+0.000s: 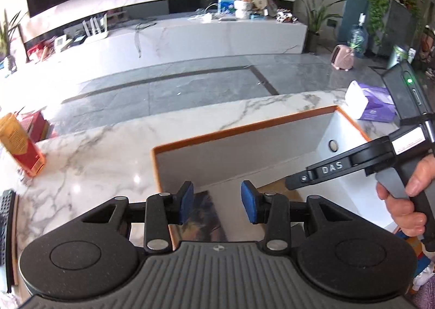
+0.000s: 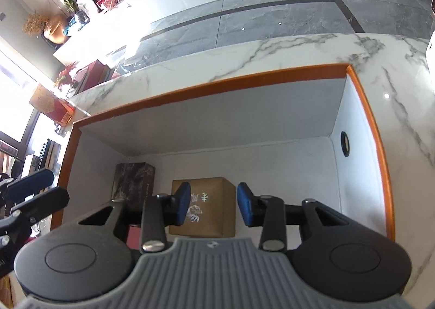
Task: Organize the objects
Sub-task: 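Open the left gripper to release the brown box and withdraw both grippers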
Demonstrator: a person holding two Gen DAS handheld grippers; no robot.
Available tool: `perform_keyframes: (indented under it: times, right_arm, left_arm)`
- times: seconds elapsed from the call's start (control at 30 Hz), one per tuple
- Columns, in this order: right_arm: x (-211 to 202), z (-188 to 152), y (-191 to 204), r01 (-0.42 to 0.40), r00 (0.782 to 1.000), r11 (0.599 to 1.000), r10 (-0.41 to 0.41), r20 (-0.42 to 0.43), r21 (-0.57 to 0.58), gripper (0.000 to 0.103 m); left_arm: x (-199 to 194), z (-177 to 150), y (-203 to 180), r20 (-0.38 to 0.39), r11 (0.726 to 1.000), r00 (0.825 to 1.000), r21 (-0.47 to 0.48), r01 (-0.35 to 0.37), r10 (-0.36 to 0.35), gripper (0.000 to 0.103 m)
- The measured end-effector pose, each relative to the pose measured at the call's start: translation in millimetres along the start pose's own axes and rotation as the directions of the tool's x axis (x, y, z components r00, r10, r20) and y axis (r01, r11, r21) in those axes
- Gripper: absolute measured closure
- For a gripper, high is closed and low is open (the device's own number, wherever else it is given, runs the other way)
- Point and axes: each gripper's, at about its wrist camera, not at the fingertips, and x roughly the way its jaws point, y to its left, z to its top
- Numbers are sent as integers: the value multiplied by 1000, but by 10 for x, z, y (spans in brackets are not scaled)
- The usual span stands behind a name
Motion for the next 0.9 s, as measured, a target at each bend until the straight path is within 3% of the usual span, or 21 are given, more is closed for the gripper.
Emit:
perform_keyframes:
  times: [0.07,0.17,0.3,0.67,0.9]
  right_arm:
    - [84,-15,-2,-13,999,1000,14,-42,24,66]
    - [183,-56,3,-19,997,999,22,-73,35,84]
    - [246,-67,47,-52,995,997,58,-85,64,85]
    - [370,-104,258,-55,997,989,62,-51,139,85]
    - [426,-81,414,-48,997,997,51,-62,53,85]
  left_arm:
    - [13,-5,49,-32,999,999,-24,-36,35,58]
    - [-21,-54,196,-59,998,998,-56,-39,36,67]
    - [-35,-118,256,-71,997,997,-59,-39,34,75]
    - [-56,-158,269,-59,997,998,-67,-27,23,78]
    - [-58,-163,294,-54,997,999,-81,-12,8,78]
